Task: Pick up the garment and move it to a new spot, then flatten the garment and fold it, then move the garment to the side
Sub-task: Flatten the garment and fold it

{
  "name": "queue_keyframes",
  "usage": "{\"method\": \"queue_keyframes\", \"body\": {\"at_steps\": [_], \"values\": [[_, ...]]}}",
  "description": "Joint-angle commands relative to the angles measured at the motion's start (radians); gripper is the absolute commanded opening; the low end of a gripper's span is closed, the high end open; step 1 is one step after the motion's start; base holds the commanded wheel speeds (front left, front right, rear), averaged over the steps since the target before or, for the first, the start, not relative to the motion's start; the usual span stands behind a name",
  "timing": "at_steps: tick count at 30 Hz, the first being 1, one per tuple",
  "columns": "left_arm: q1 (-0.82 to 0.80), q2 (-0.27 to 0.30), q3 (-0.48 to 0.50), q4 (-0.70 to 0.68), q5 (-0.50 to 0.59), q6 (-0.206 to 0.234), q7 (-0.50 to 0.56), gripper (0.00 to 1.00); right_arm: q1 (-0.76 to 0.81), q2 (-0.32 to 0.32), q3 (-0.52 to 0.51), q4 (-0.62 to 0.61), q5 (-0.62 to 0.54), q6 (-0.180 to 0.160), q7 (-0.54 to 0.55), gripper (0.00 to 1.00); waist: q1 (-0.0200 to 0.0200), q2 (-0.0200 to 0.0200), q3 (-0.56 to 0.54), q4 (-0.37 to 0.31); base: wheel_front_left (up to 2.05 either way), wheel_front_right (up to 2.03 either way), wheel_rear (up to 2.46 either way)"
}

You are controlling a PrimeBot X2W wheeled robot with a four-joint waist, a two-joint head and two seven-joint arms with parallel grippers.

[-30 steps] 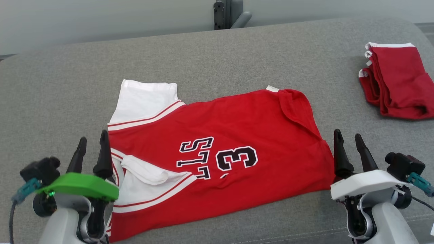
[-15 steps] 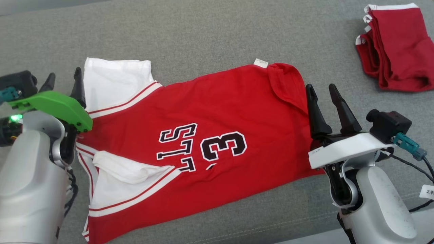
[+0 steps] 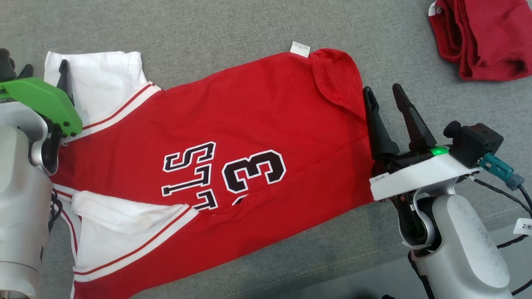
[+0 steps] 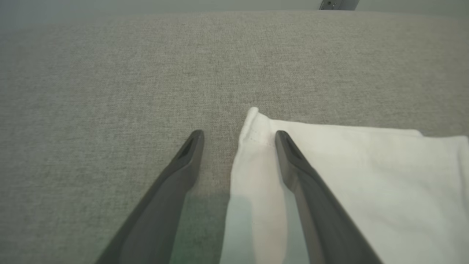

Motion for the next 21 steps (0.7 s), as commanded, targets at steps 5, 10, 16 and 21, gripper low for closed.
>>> {"method": "queue_keyframes", "body": {"at_steps": [5, 10, 16, 21], "values": [[-0.025, 0.005, -0.020, 0.048, 0.011, -0.020, -0.009, 1.00, -0.017, -0.002, -0.001, -0.011, 0.002, 0.000, -0.001, 1.00, -0.0001, 0.0111, 0.010, -0.009, 0.00, 0.00, 0.00], [-0.034, -0.010, -0.042, 0.078, 0.017, -0.035, -0.017, 0.00, -0.026, -0.005, -0.007, -0.013, 0.008, 0.000, 0.001, 1.00, -0.0001, 0.0111, 0.008, -0.004, 0.00, 0.00, 0.00], [-0.038, -0.025, -0.055, 0.071, 0.005, -0.056, -0.065, 0.00, -0.047, -0.028, -0.042, 0.024, -0.028, 0.000, 0.041, 1.00, -0.0001, 0.0111, -0.010, 0.021, 0.00, 0.00, 0.00], [-0.020, -0.047, -0.056, 0.032, -0.026, -0.072, -0.137, 0.00, -0.104, -0.075, -0.031, 0.062, -0.079, 0.000, 0.099, 1.00, -0.0001, 0.0111, -0.041, 0.060, 0.00, 0.00, 0.00]]}}
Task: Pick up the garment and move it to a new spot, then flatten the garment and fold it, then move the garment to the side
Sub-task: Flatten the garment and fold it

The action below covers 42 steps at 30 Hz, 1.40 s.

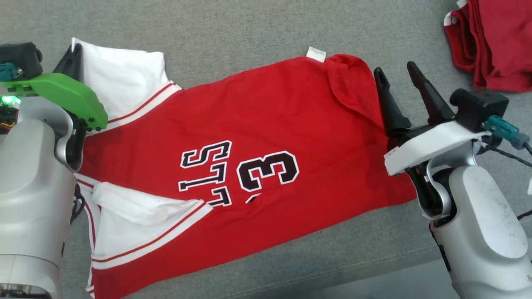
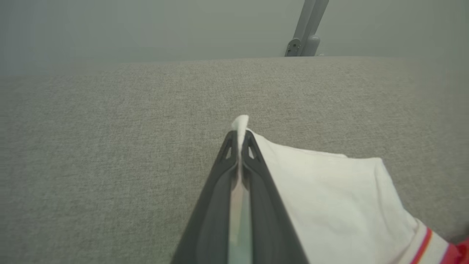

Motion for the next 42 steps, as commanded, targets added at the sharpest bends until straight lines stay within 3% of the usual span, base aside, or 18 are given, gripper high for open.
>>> {"method": "queue_keyframes", "body": {"at_steps": [1, 5, 11, 21, 26, 31, 32, 33, 34, 35, 39, 42], "values": [[0.030, -0.005, -0.001, -0.012, -0.016, -0.003, -0.017, 0.00, -0.020, -0.004, 0.016, 0.014, -0.012, 0.000, 0.016, 1.00, -0.0001, 0.0111, -0.029, 0.031, 0.00, 0.00, 0.00], [0.062, -0.022, -0.012, -0.056, -0.034, -0.008, -0.046, 0.00, -0.067, -0.015, 0.061, 0.077, -0.063, 0.000, 0.057, 1.00, -0.0001, 0.0111, -0.052, 0.068, 0.00, 0.00, 0.00], [0.111, -0.041, -0.023, -0.106, -0.062, -0.008, -0.059, 0.00, -0.128, 0.022, 0.113, 0.229, -0.105, 0.000, 0.098, 1.00, -0.0001, 0.0111, -0.067, 0.103, 0.00, 0.00, 0.00], [0.140, -0.052, -0.027, -0.135, -0.080, -0.004, -0.064, 0.00, -0.224, 0.063, 0.064, 0.475, -0.312, 0.000, 0.058, 1.00, -0.0001, 0.0111, -0.065, 0.122, 0.00, 0.00, 0.00], [0.146, -0.050, -0.028, -0.144, -0.088, -0.002, -0.064, 0.00, -0.254, 0.072, 0.010, 0.536, -0.450, -0.001, 0.018, 0.80, -0.0001, 0.0111, -0.064, 0.123, 0.00, 0.00, 0.00], [0.152, -0.047, -0.028, -0.150, -0.095, 0.001, -0.062, 0.00, -0.276, 0.079, -0.059, 0.572, -0.525, -0.001, -0.011, 0.72, -0.0001, 0.0111, -0.064, 0.125, 0.00, 0.00, 0.00], [0.154, -0.046, -0.028, -0.151, -0.096, 0.002, -0.063, 0.00, -0.277, 0.080, -0.071, 0.578, -0.533, -0.001, -0.015, 0.64, -0.0001, 0.0111, -0.064, 0.125, 0.00, 0.00, 0.00], [0.156, -0.044, -0.028, -0.151, -0.098, 0.002, -0.063, 0.00, -0.281, 0.082, -0.080, 0.584, -0.541, -0.001, -0.019, 0.50, -0.0001, 0.0111, -0.065, 0.125, 0.00, 0.00, 0.00], [0.157, -0.043, -0.027, -0.152, -0.099, 0.003, -0.063, 0.00, -0.285, 0.082, -0.090, 0.588, -0.547, -0.001, -0.026, 0.43, -0.0001, 0.0111, -0.065, 0.125, 0.00, 0.00, 0.00], [0.157, -0.043, -0.027, -0.152, -0.099, 0.003, -0.063, 0.00, -0.285, 0.082, -0.090, 0.588, -0.547, -0.001, -0.026, 0.43, -0.0001, 0.0111, -0.065, 0.125, 0.00, 0.00, 0.00], [0.162, -0.039, -0.027, -0.154, -0.105, 0.006, -0.063, 0.00, -0.297, 0.084, -0.114, 0.603, -0.558, -0.001, -0.051, 0.00, -0.0001, 0.0111, -0.067, 0.124, 0.00, 0.00, 0.00], [0.168, -0.036, -0.028, -0.155, -0.109, 0.005, -0.061, 0.00, -0.303, 0.085, -0.117, 0.620, -0.537, -0.001, -0.061, 0.00, -0.0001, 0.0111, -0.069, 0.123, 0.00, 0.00, 0.00]]}}
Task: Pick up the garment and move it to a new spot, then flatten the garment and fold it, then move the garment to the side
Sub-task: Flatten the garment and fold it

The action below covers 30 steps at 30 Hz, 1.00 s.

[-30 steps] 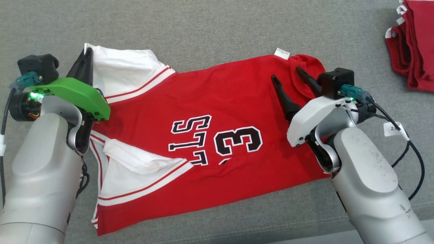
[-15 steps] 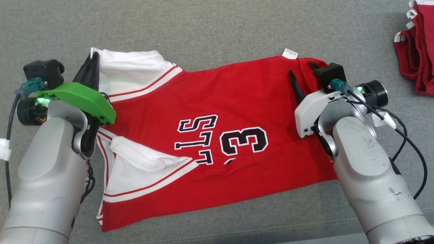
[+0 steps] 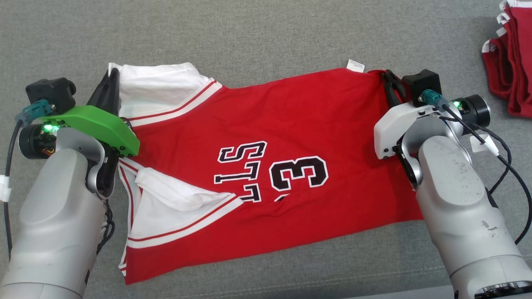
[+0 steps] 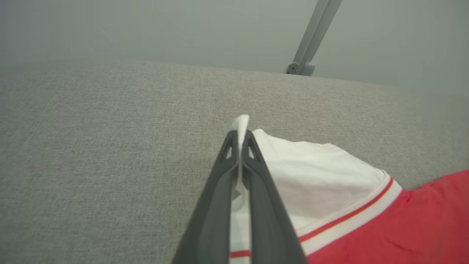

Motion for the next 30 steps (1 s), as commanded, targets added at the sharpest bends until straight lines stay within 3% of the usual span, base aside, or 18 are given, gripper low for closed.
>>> {"method": "queue_keyframes", "body": {"at_steps": [1, 9, 20, 22, 23, 30], "values": [[0.013, 0.008, 0.000, -0.002, -0.007, 0.004, -0.002, 0.00, -0.010, 0.000, 0.001, 0.008, 0.024, -0.001, -0.007, 0.00, 0.0000, 0.0111, -0.001, 0.000, 0.00, 0.00, 0.00], [0.033, 0.018, -0.002, -0.002, -0.014, 0.007, -0.006, 0.00, 0.001, -0.001, 0.002, 0.014, 0.350, -0.001, -0.010, 0.00, 0.0000, 0.0111, -0.021, -0.004, 0.00, 0.00, 0.00], [0.064, 0.045, 0.018, -0.019, -0.034, 0.024, -0.010, 0.00, 0.065, -0.009, -0.100, -0.016, 0.516, -0.001, 0.033, 0.00, 0.0000, 0.0111, -0.026, -0.020, 0.00, 0.00, 0.00], [0.064, 0.045, 0.017, -0.025, -0.036, 0.026, -0.009, 0.00, 0.065, -0.019, -0.102, -0.007, 0.511, -0.001, 0.030, 0.54, 0.0000, 0.0111, -0.025, -0.021, 0.00, 0.00, 0.00], [0.064, 0.044, 0.015, -0.028, -0.036, 0.028, -0.007, 0.00, 0.063, -0.023, -0.099, -0.005, 0.510, -0.001, 0.028, 1.00, 0.0000, 0.0111, -0.024, -0.021, 0.00, 0.00, 0.00], [0.063, 0.039, 0.007, -0.044, -0.040, 0.031, -0.005, 0.00, 0.016, -0.080, -0.023, -0.024, 0.480, -0.001, 0.053, 1.00, 0.0000, 0.0111, -0.021, -0.017, 0.00, 0.00, 0.00]]}}
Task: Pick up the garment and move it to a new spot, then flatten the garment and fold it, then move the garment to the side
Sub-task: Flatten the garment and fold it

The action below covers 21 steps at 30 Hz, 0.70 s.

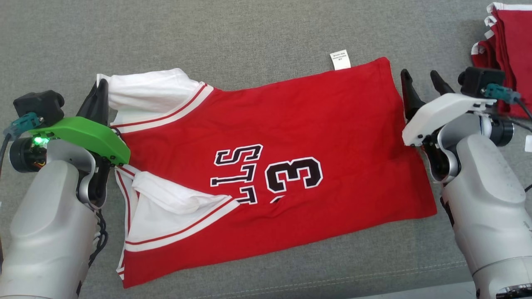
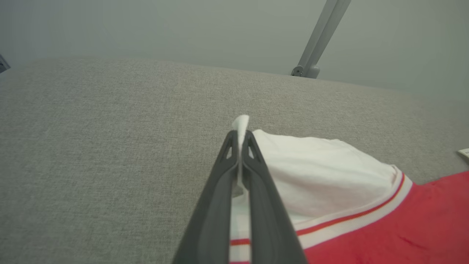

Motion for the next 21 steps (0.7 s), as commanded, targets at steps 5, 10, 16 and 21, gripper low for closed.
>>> {"method": "queue_keyframes", "body": {"at_steps": [5, 10, 16, 21], "values": [[0.009, -0.001, -0.005, -0.014, -0.002, 0.005, -0.004, 0.00, -0.052, -0.065, 0.128, -0.050, 0.013, -0.001, 0.091, 1.00, 0.0000, 0.0111, 0.004, 0.007, 0.00, 0.00, 0.00], [0.002, -0.006, -0.009, -0.024, -0.005, 0.005, -0.005, 0.00, -0.101, -0.125, 0.232, -0.065, 0.028, -0.001, 0.177, 1.00, 0.0000, 0.0111, 0.015, 0.016, 0.00, 0.00, 0.00], [-0.018, -0.019, -0.019, -0.036, -0.006, 0.005, -0.007, 0.00, -0.172, -0.180, 0.323, -0.014, 0.069, -0.001, 0.245, 1.00, 0.0000, 0.0111, 0.041, 0.041, 0.00, 0.00, 0.00], [-0.029, -0.026, -0.029, -0.038, -0.008, 0.002, -0.009, 0.00, -0.225, -0.203, 0.390, 0.062, 0.111, -0.001, 0.272, 1.00, 0.0000, 0.0111, 0.056, 0.061, 0.00, 0.00, 0.00]]}}
